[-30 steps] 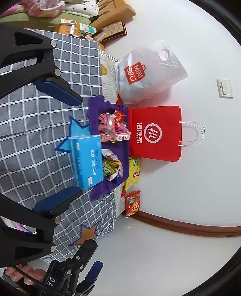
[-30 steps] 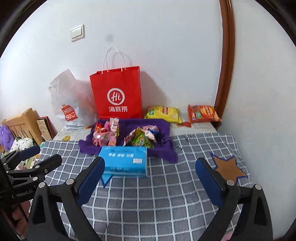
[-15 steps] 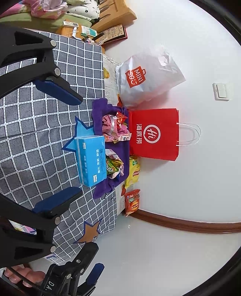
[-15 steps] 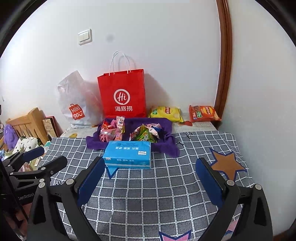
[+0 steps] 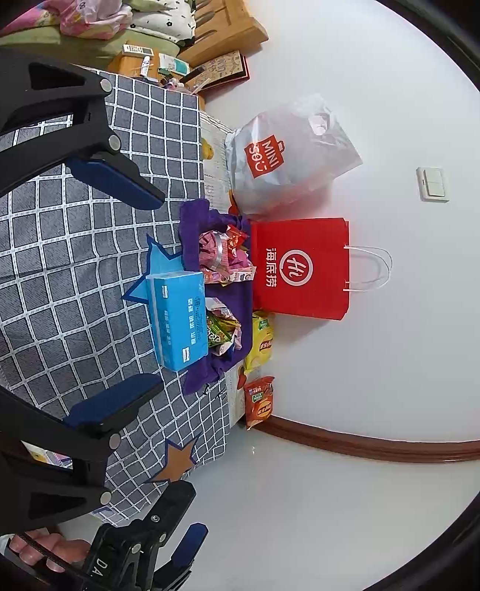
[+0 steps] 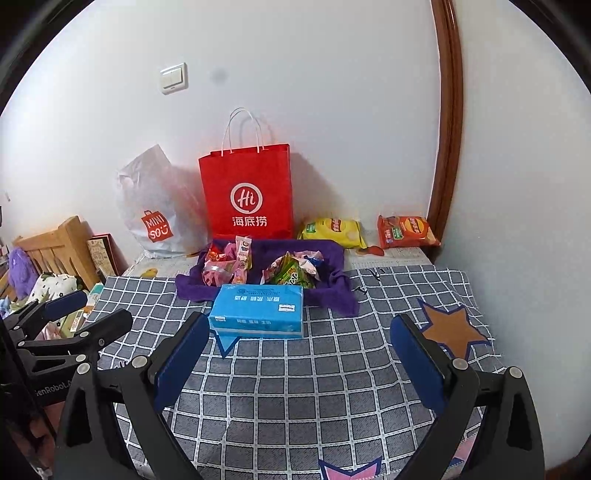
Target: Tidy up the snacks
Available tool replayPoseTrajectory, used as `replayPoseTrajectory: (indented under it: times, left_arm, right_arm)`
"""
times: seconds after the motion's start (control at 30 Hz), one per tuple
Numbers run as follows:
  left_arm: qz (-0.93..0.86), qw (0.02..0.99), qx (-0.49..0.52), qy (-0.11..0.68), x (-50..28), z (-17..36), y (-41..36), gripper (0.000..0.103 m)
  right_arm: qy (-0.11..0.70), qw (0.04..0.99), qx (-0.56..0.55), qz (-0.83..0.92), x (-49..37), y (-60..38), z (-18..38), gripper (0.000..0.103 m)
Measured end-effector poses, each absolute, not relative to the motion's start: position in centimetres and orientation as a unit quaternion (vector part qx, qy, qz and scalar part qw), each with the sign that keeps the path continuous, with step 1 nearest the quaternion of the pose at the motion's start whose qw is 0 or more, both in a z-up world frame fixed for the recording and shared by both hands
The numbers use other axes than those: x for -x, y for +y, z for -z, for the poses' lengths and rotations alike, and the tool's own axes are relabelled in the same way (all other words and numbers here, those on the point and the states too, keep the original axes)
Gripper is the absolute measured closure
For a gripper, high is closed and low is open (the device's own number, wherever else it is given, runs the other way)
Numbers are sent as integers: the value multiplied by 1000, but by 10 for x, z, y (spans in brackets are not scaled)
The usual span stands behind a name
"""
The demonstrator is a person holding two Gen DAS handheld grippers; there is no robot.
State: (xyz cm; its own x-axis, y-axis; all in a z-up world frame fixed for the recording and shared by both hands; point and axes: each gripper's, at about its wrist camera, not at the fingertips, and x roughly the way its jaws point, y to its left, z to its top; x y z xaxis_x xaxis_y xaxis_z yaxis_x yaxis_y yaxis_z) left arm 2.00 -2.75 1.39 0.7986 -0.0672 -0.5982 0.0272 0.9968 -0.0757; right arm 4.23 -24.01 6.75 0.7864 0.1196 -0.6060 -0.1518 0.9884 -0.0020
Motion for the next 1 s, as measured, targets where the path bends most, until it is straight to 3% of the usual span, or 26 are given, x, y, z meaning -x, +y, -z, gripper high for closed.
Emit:
replayPoseTrajectory:
  times: [1.0]
  left_arm:
    - [22, 947, 33, 318, -18, -15, -26, 13]
  right_arm:
    - [321, 944, 22, -76, -40, -239, -65, 6]
